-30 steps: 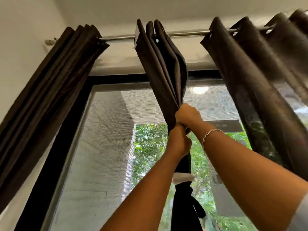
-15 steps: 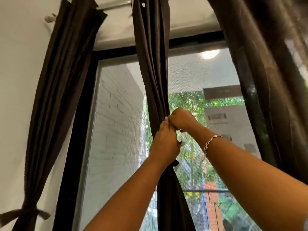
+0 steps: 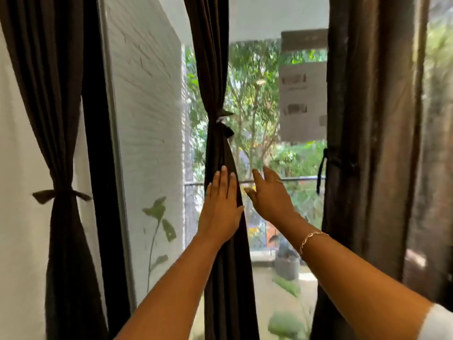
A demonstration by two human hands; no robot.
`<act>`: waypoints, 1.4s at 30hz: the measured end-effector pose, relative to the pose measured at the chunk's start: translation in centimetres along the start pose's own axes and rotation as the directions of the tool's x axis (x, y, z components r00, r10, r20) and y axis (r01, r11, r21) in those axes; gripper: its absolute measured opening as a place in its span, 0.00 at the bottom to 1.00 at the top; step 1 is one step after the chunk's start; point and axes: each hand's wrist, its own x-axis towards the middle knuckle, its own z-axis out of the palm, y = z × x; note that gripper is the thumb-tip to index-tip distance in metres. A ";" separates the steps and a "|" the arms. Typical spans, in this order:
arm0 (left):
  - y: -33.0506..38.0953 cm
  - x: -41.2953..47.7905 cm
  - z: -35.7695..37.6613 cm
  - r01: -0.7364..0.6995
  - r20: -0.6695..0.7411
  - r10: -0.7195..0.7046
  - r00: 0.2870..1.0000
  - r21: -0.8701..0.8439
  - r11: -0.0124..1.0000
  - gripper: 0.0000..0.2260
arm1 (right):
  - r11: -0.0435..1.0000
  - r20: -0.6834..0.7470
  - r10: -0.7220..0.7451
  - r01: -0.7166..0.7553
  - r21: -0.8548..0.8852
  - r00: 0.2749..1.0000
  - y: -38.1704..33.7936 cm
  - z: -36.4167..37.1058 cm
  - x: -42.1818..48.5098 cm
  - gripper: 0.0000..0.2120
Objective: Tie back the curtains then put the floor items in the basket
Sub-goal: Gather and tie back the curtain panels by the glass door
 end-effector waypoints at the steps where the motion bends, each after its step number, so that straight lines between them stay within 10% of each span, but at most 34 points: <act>1: 0.1 -1.1 0.6 0.011 0.018 -0.011 1.000 0.010 1.000 0.33 | 1.000 0.014 0.003 -0.003 0.000 1.000 -0.1 0.6 -1.2 0.28; 16: 9.8 -14.2 3.3 -0.058 0.289 0.101 0.952 -0.152 0.987 0.33 | 0.988 0.246 0.121 -0.092 -0.126 0.962 4.0 0.5 -20.1 0.30; 42: 34.5 -2.1 6.8 -0.202 0.110 0.210 0.972 -0.079 0.976 0.35 | 0.942 0.080 0.281 -0.259 -0.213 0.956 33.1 -13.3 -20.0 0.33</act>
